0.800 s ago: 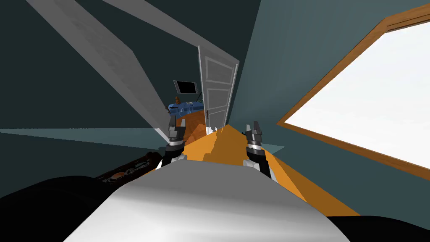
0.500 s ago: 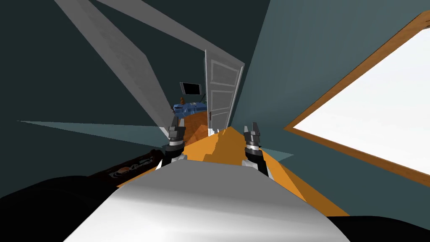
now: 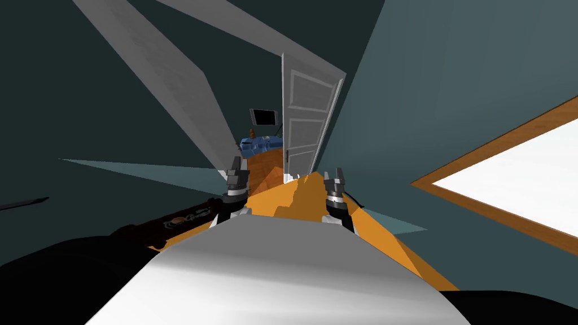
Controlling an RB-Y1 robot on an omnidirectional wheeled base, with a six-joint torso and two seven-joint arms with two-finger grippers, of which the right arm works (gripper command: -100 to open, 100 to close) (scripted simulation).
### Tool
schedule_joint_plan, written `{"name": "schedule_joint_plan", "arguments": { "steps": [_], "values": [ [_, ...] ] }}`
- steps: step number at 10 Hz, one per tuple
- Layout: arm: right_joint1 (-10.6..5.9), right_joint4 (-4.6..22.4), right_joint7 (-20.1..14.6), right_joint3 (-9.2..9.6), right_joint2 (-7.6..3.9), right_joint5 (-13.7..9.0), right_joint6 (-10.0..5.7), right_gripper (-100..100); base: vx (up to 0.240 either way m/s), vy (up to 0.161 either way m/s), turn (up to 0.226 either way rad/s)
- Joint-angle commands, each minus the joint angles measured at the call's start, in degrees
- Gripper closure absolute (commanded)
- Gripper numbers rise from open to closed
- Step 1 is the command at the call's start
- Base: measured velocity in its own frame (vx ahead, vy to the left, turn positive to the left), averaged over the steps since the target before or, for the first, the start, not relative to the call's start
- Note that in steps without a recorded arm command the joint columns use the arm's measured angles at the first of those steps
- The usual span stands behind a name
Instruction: Push the door open
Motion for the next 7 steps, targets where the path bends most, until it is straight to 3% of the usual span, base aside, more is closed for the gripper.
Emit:
{"name": "schedule_joint_plan", "arguments": {
  "steps": [1, 7],
  "values": [
    [-0.17, 2.26, -2.07, 0.49, -0.53, -1.92, -1.55, -100, 0.165, -0.039, 0.258],
    [-1.18, 11.11, -8.96, 3.16, -1.29, -8.72, -6.96, -100, 0.144, -0.051, 0.261]
  ]
}}
